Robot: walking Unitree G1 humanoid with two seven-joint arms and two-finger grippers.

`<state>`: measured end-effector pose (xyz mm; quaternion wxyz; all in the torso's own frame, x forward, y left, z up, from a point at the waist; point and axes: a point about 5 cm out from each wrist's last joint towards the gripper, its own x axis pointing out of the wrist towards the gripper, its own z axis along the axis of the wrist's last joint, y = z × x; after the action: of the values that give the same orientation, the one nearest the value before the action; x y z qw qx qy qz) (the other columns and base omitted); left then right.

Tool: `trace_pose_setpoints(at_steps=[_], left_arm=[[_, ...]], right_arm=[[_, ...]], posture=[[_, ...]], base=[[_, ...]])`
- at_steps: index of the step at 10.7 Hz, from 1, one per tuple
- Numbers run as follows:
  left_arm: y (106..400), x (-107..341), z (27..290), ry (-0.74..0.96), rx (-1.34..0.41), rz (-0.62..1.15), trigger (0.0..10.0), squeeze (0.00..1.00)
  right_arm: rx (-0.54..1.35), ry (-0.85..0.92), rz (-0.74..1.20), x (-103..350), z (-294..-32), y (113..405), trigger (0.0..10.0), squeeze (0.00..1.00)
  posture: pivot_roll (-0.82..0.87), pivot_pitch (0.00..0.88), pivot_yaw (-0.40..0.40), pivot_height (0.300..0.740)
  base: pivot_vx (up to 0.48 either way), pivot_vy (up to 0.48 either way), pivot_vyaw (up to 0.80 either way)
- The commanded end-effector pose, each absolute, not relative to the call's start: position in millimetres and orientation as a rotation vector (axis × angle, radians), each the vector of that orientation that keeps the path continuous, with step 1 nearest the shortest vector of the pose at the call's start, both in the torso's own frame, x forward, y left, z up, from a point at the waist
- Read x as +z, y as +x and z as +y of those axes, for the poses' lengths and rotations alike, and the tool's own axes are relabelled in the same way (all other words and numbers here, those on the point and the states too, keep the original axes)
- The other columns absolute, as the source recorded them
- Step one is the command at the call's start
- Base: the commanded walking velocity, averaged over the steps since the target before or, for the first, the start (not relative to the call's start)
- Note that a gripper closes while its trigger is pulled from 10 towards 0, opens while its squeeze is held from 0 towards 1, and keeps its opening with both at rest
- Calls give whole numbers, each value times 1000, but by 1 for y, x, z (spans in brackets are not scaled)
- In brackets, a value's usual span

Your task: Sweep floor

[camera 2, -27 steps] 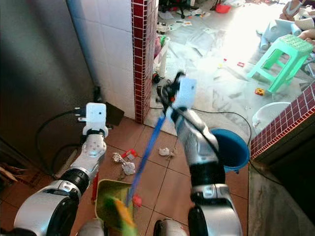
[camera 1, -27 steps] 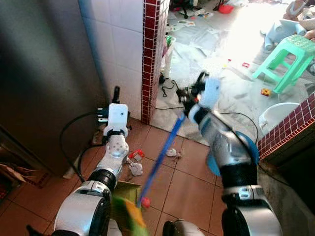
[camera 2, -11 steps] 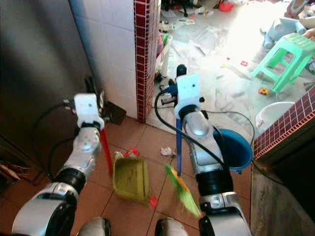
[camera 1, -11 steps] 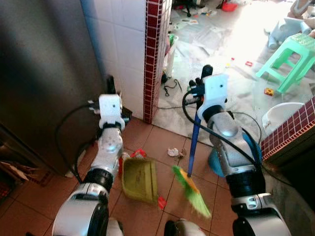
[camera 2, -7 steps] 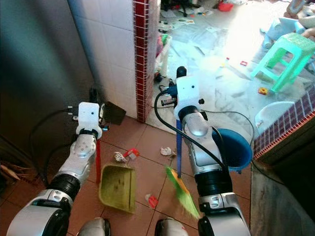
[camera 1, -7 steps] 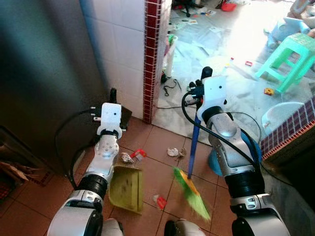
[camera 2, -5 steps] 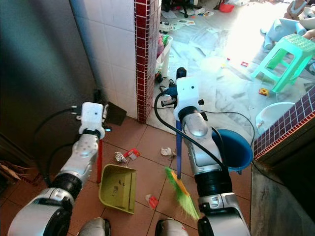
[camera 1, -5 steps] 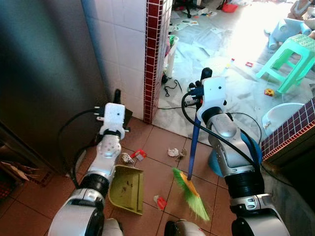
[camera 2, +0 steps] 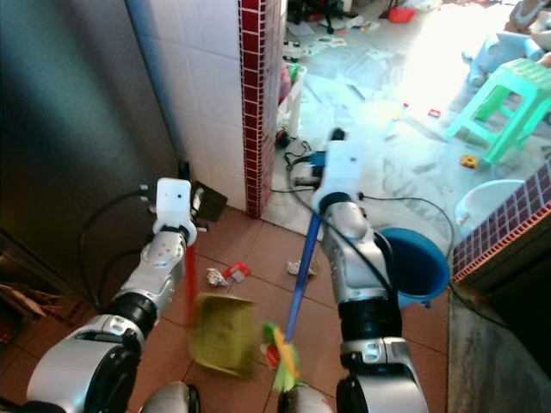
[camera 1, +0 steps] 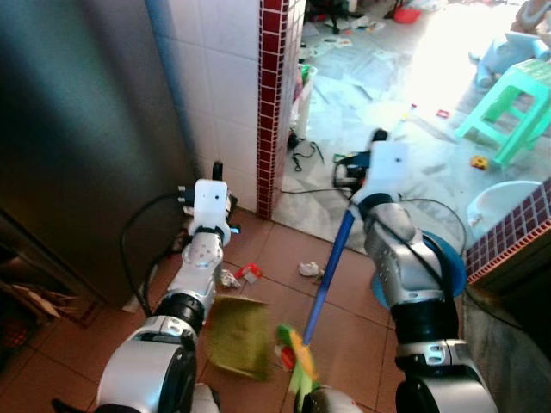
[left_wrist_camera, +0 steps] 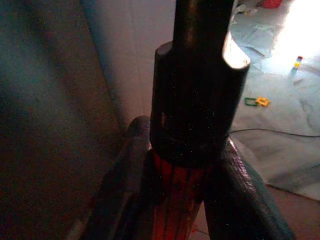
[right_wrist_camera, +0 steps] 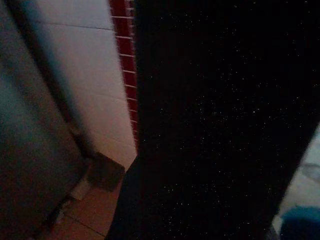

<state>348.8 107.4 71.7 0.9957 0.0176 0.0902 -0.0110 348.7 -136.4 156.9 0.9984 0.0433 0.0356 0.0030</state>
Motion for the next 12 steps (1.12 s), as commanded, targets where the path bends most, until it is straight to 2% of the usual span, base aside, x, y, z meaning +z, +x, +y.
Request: trace_pose_setpoints(at_steps=[1, 4, 6, 8, 12], left_arm=[[332, 41, 97, -48, -47, 355, 10000, 0], [331, 37, 96, -117, -45, 396, 10000, 0], [331, 37, 97, -124, -47, 403, 10000, 0], [333, 38, 99, -158, -30, 404, 10000, 0], [345, 58, 106, -169, -1, 281, 10000, 0]], right_arm=[[-31, 107, 90, 158, -140, 351, 10000, 0], [-122, 217, 44, 170, -141, 357, 10000, 0], [-77, 394, -18, 194, -126, 363, 10000, 0], [21, 451, -97, 221, -114, 366, 10000, 0], [205, 228, -314, 259, -114, 363, 10000, 0]], posture=[[-77, 79, -32, 740], [-73, 76, -27, 740], [-76, 71, -20, 740], [-78, 66, -22, 740], [-74, 60, -31, 740]], base=[[0, 0, 0], [0, 0, 0], [0, 0, 0], [0, 0, 0], [0, 0, 0]])
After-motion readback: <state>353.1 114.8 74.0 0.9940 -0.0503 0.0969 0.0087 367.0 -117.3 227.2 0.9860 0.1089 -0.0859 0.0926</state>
